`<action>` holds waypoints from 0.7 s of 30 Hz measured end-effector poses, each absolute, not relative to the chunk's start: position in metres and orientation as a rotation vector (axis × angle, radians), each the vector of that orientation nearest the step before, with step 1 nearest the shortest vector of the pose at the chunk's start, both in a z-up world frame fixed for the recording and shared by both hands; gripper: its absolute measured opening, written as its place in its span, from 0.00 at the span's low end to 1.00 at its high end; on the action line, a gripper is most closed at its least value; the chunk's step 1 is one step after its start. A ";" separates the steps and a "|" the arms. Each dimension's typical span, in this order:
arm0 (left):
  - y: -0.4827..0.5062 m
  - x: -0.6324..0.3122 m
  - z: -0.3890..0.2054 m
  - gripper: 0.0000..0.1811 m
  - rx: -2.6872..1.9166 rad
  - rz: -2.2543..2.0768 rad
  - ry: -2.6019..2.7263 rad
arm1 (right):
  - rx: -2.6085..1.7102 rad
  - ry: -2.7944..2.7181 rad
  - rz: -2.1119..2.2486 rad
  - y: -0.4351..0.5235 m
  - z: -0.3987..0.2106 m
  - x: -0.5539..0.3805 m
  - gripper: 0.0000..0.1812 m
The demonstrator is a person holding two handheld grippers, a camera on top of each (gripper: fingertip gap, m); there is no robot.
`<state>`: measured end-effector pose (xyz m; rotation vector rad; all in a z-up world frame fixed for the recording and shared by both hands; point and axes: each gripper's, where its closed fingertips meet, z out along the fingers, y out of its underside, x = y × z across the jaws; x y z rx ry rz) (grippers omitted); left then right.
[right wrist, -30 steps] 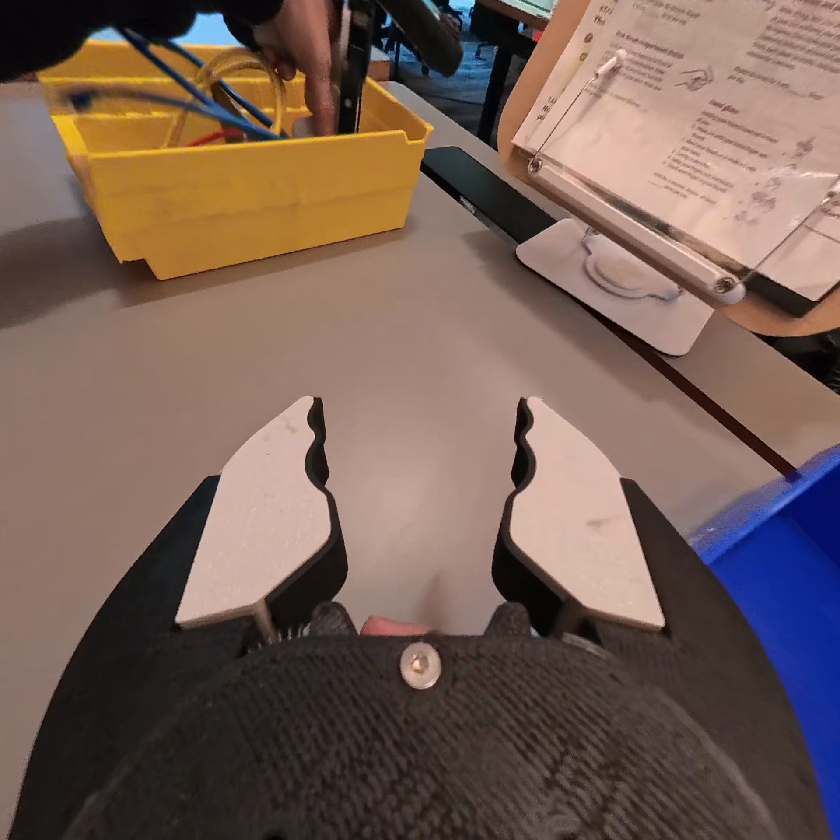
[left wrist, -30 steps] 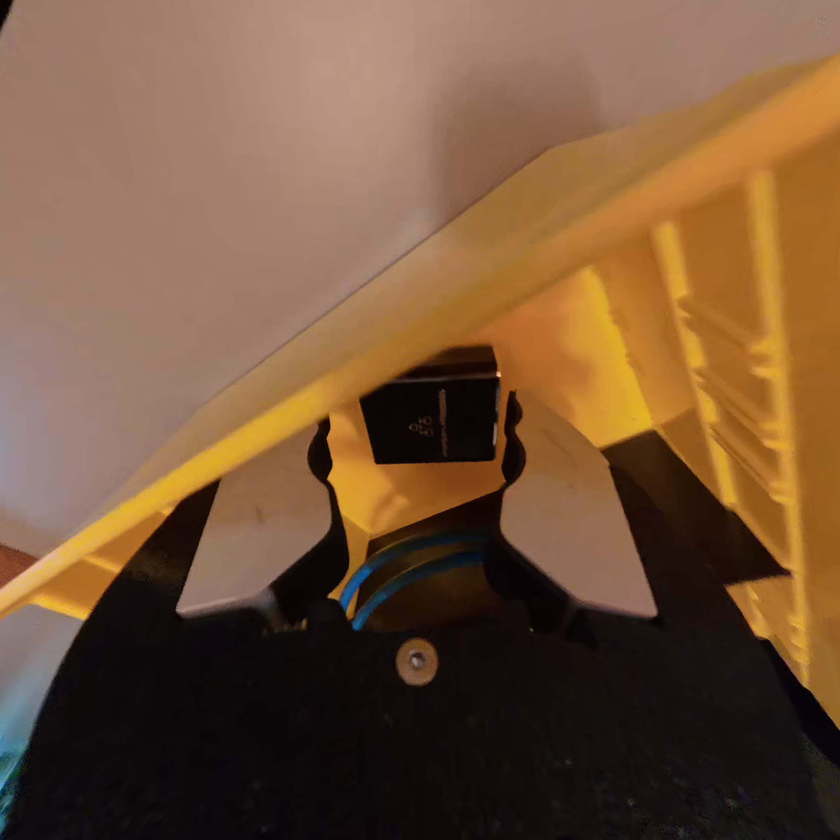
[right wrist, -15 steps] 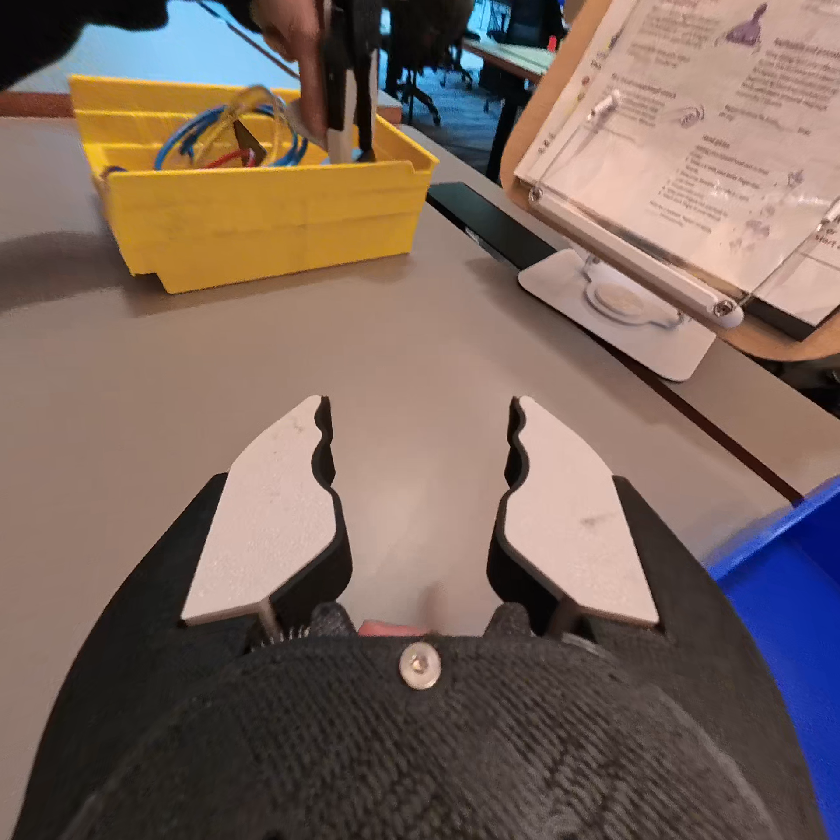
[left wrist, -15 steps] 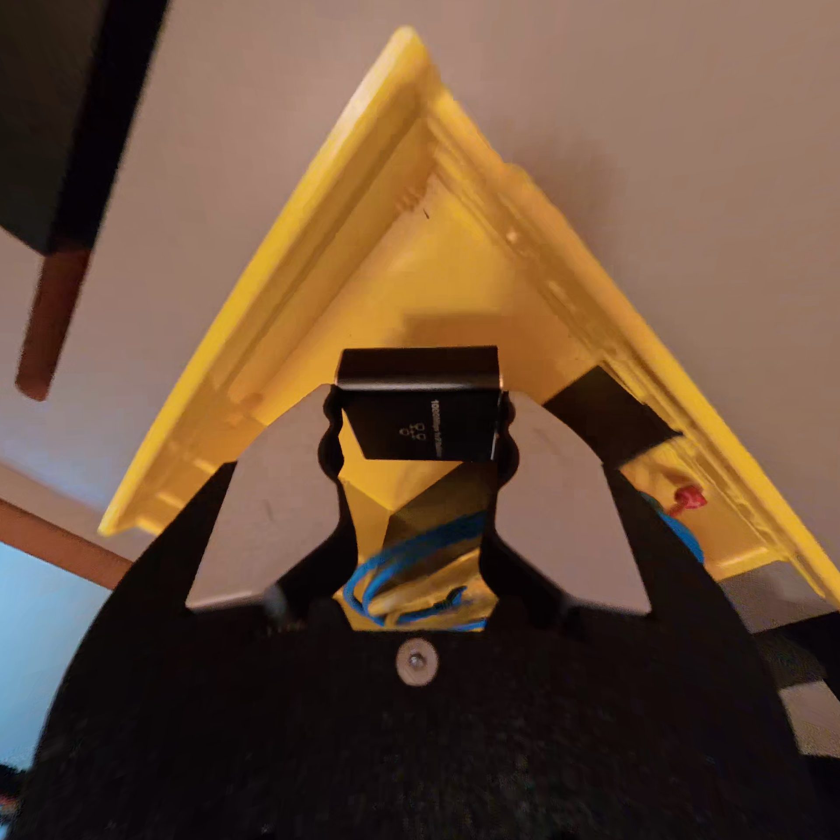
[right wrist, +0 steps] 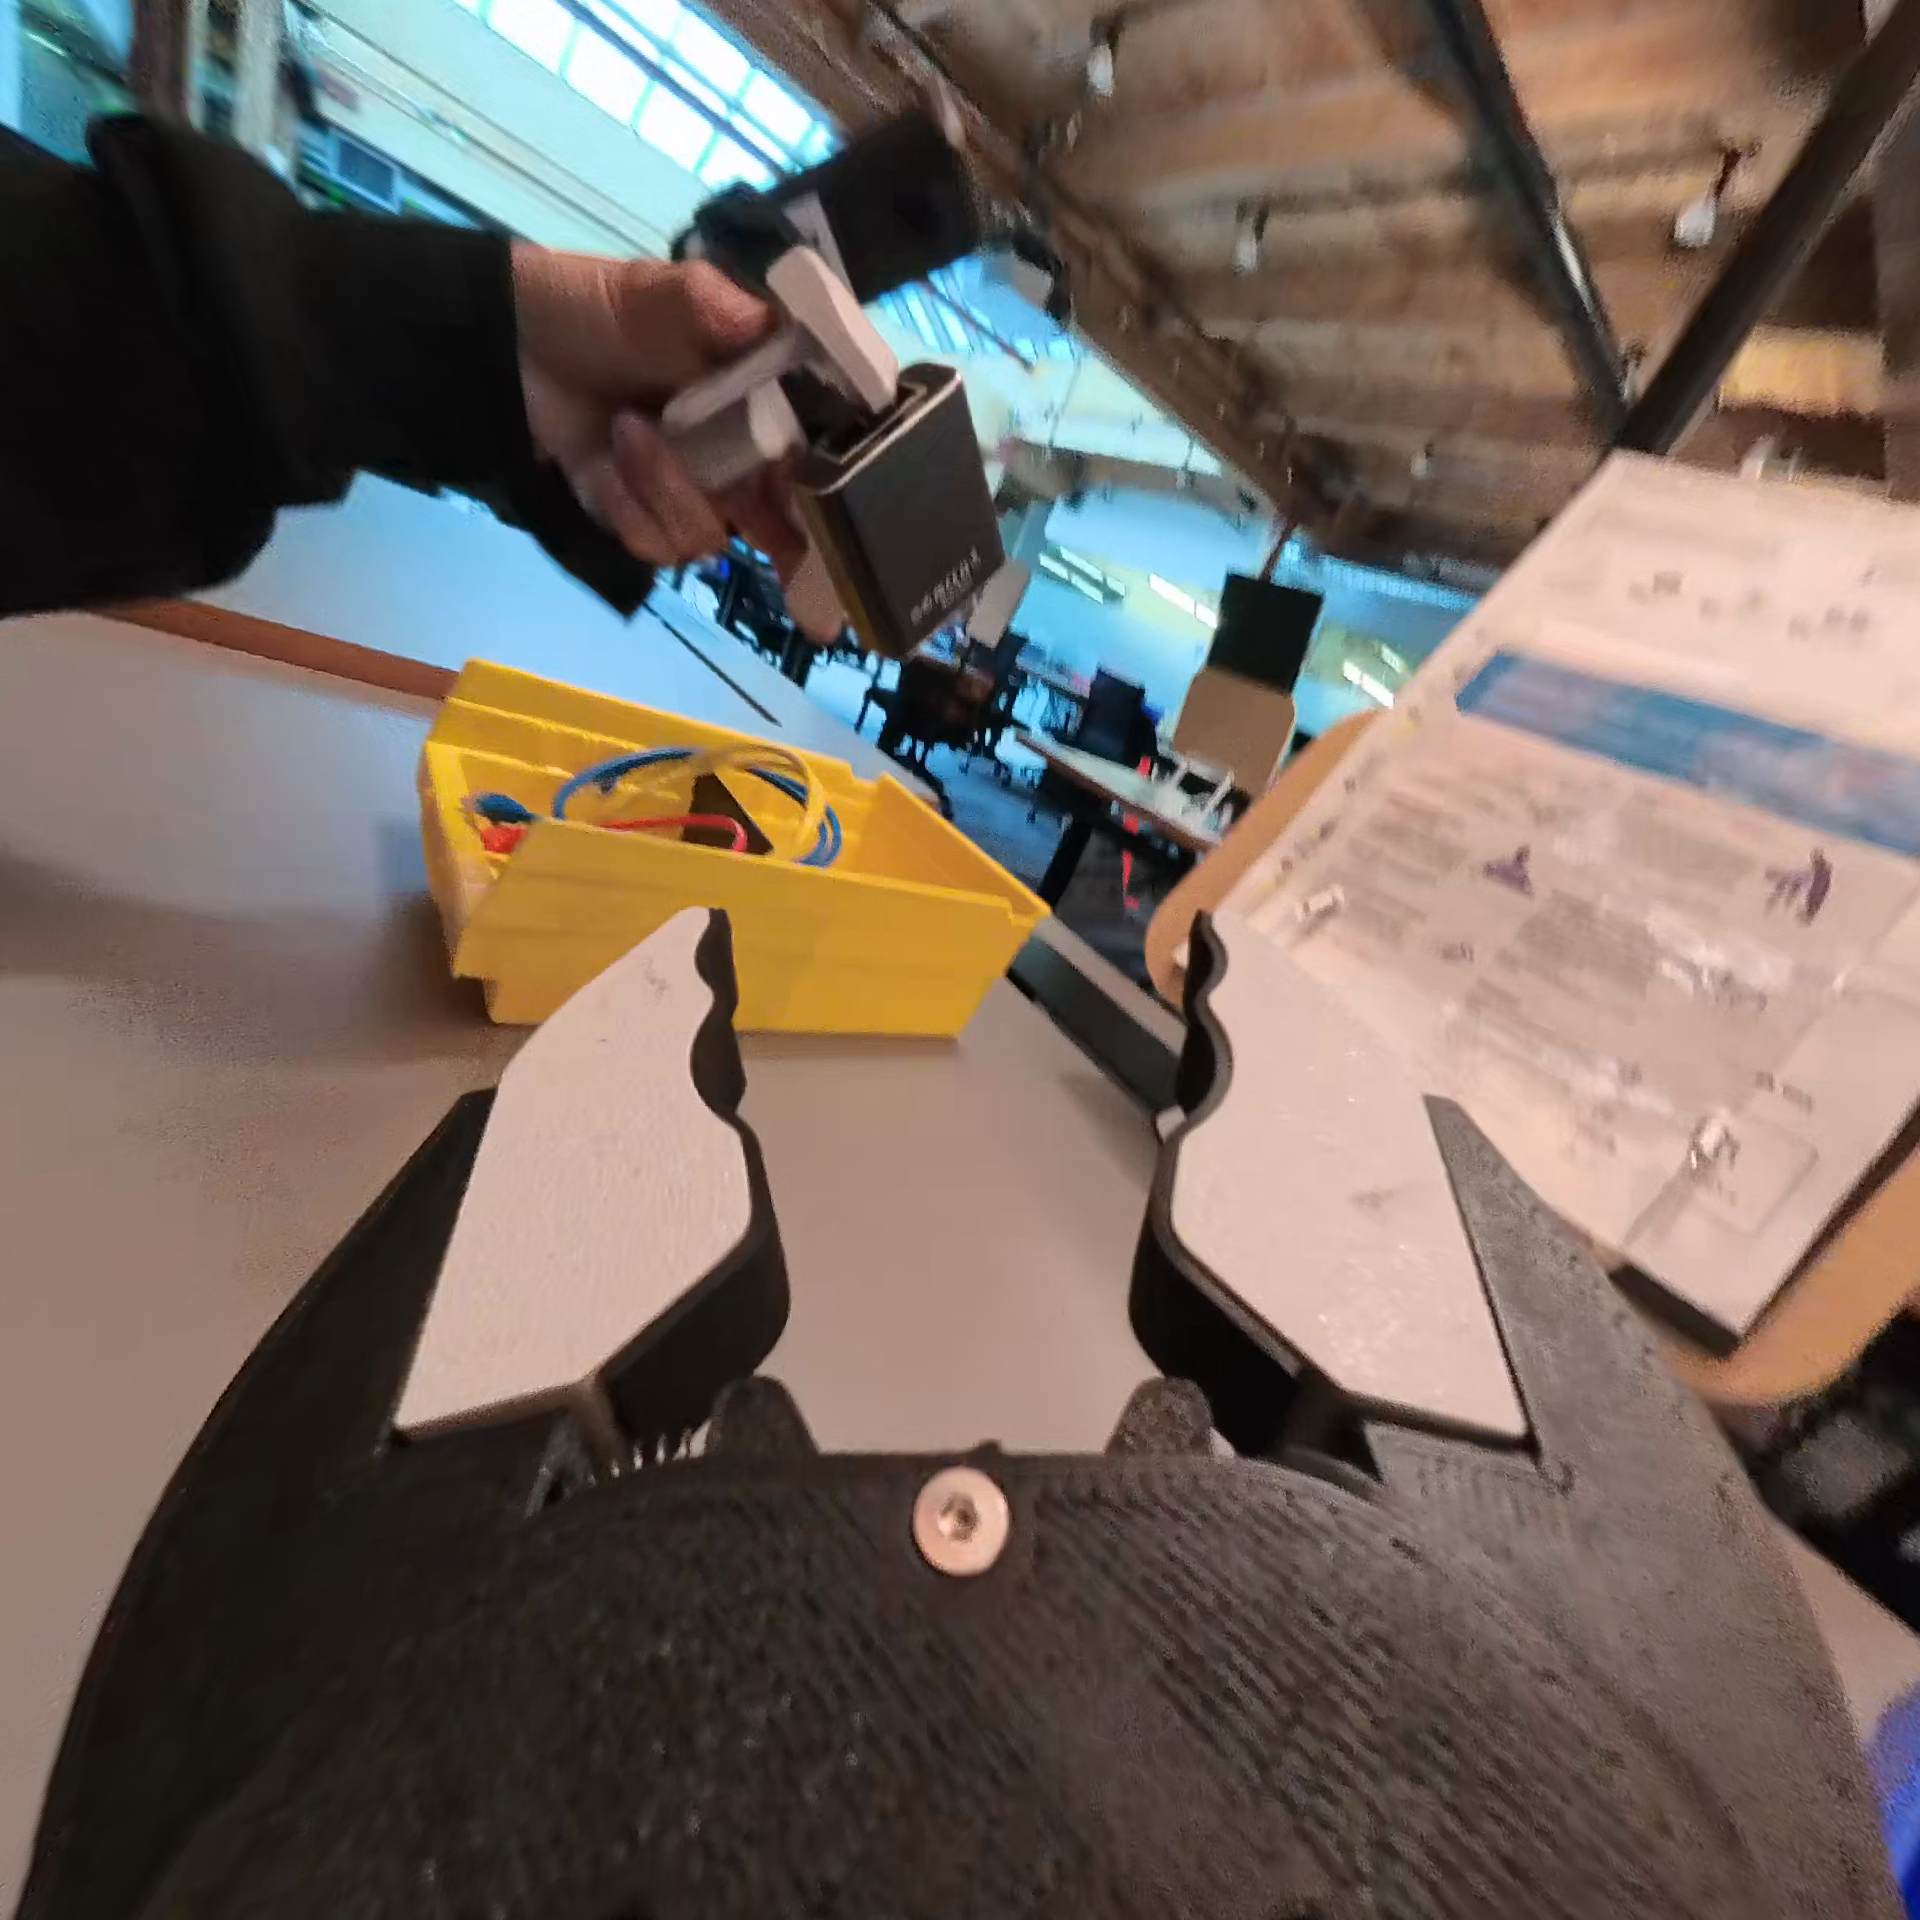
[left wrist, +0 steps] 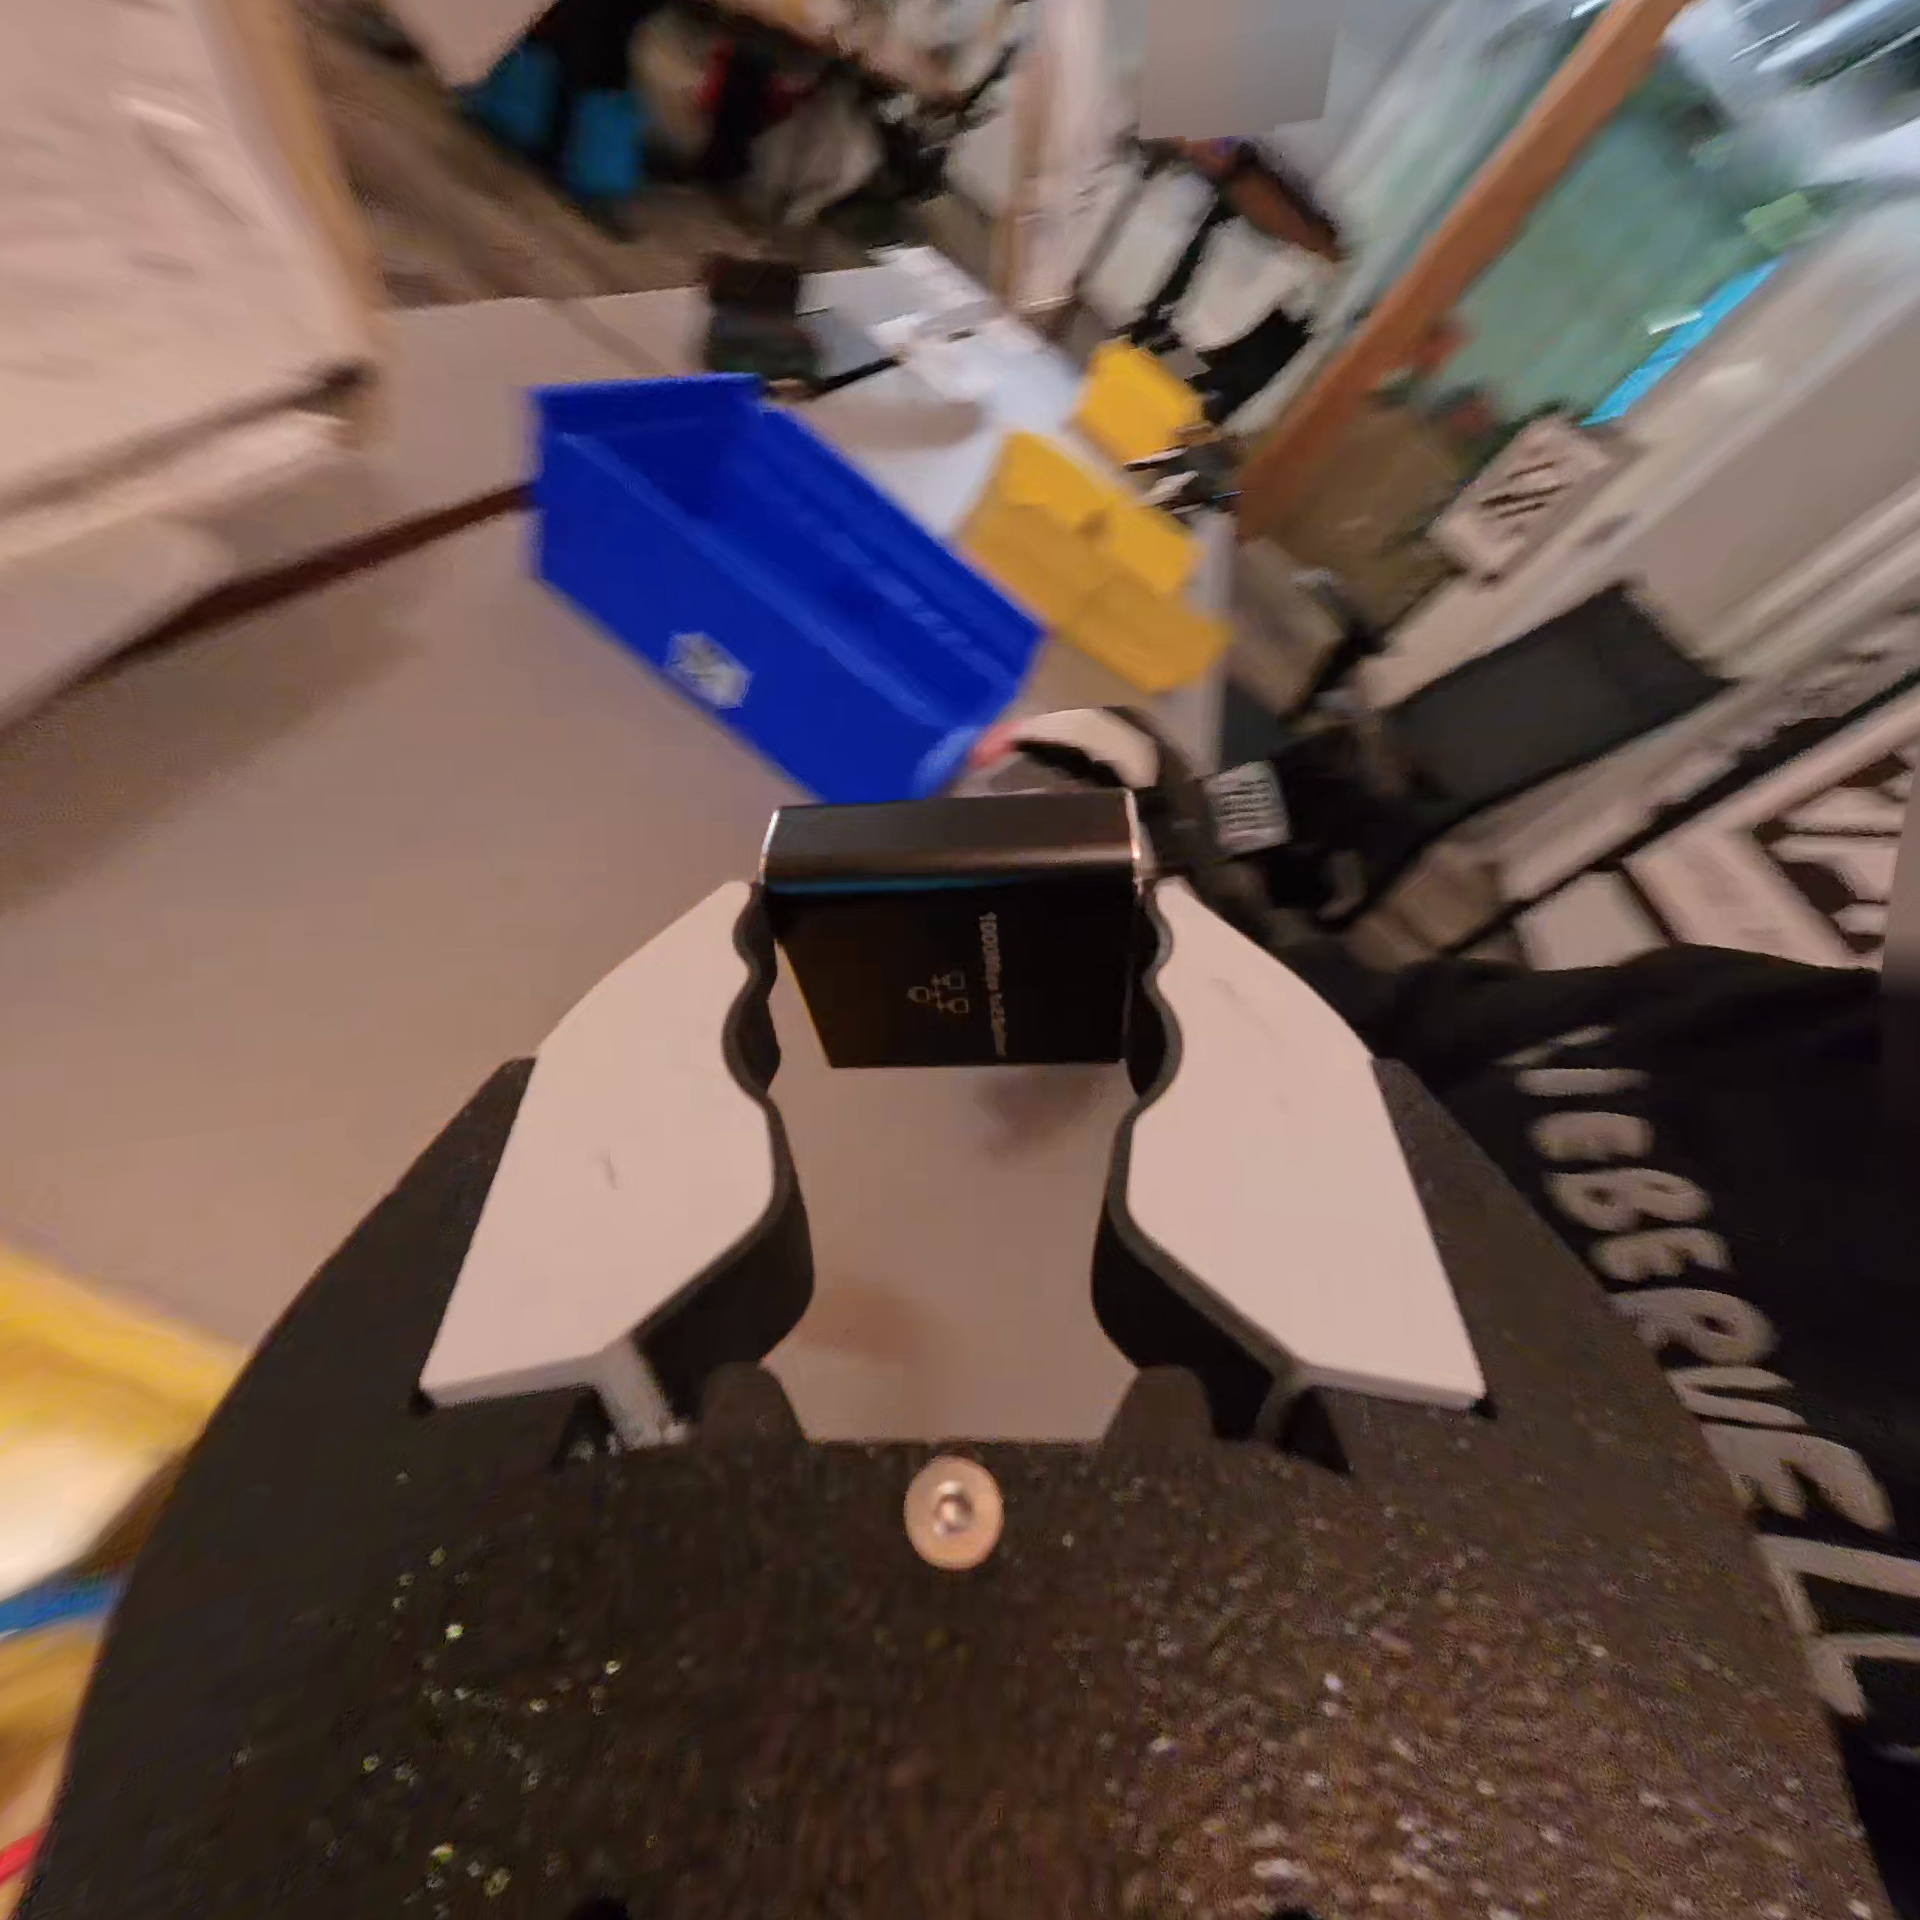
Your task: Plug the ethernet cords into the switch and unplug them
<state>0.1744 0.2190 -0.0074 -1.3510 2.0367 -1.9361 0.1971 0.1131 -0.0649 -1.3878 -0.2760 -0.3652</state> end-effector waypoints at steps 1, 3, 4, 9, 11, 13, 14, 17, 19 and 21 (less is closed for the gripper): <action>0.196 0.163 -0.011 0.36 -1.314 -2.065 2.036 | -1.360 -0.316 -0.377 0.115 -0.063 0.186 0.47; 0.153 0.141 -0.024 0.36 -1.265 -2.281 2.034 | -1.342 -0.389 -0.391 0.119 -0.065 0.166 0.50; 0.135 0.131 -0.033 0.36 -1.247 -2.370 2.051 | -1.330 -0.399 -0.382 0.120 -0.067 0.157 0.51; 0.081 0.103 -0.068 0.36 -1.145 -2.578 2.122 | -1.317 -0.521 -0.187 0.113 -0.081 0.108 0.48; 0.074 0.101 -0.078 0.36 -1.140 -2.612 2.123 | -1.327 -0.546 -0.156 0.108 -0.087 0.097 0.46; 0.071 0.100 -0.084 0.36 -1.149 -2.675 2.100 | -1.315 -0.568 -0.144 0.103 -0.092 0.090 0.37; 0.071 0.101 -0.087 0.36 -1.160 -2.693 2.084 | -1.315 -0.557 -0.166 0.103 -0.095 0.091 0.36; 0.080 0.114 -0.103 0.36 -1.305 -2.589 2.043 | -1.432 -0.535 -0.243 0.109 -0.114 0.103 0.36; 0.103 0.132 -0.111 0.36 -1.407 -2.390 1.907 | -1.457 -0.488 -0.417 0.111 -0.119 0.123 0.36; 0.131 0.142 -0.107 0.36 -1.376 -2.150 1.733 | -1.532 -0.435 -0.574 0.111 -0.129 0.146 0.36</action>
